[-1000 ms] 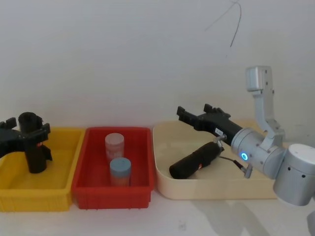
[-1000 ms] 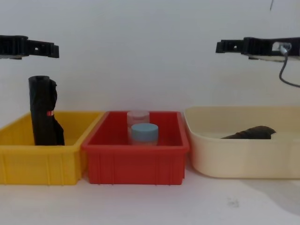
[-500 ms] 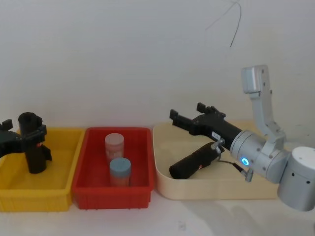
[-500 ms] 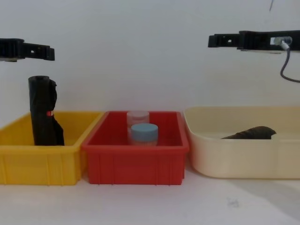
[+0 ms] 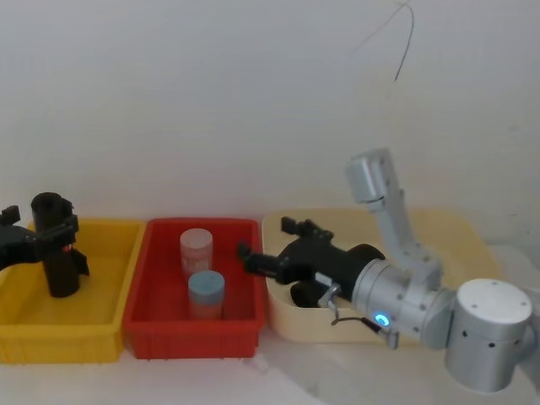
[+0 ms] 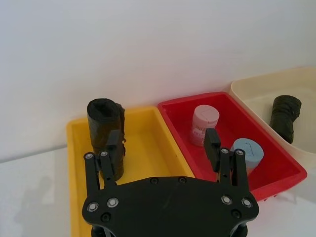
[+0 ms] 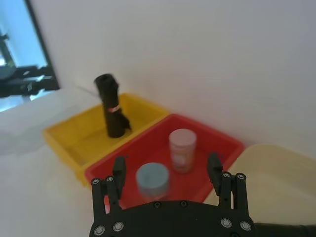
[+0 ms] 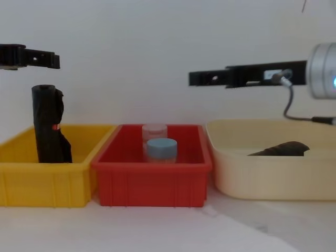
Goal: Pick up the garbage bag with the one hand and transfer it to the other hand.
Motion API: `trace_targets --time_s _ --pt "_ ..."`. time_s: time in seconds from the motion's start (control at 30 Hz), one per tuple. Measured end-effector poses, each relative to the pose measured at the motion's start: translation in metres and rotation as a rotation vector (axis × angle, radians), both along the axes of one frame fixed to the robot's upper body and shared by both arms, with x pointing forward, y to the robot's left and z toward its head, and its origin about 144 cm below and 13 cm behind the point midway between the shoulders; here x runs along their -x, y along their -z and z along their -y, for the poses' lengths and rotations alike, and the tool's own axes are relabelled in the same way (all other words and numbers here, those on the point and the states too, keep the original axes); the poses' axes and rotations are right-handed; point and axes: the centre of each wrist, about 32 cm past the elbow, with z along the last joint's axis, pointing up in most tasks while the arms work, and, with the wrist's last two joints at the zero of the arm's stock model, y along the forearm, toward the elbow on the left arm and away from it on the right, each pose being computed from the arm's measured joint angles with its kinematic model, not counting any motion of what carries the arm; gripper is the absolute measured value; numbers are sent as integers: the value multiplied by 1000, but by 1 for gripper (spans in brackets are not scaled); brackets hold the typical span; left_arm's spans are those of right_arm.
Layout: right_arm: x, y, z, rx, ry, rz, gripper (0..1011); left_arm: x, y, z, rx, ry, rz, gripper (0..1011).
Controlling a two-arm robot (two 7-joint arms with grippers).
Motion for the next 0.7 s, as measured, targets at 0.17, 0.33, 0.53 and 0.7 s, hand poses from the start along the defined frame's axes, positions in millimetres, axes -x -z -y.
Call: trace_targets --time_s 0.17,0.33,0.53,0.7 --pt "0 4 -12 30 -41 -6 1001 0 0 0 0 -1 0 1000" --pt "-3 6 -20 48 -68 -23 1001 0 0 0 0 -2 -1 1001" --pt "-11 4 -31 68 -101 -44 1001 0 0 0 0 -2 -1 1000" --pt "-18 2 -38 85 -119 -52 1001 0 0 0 0 -2 -1 1001"
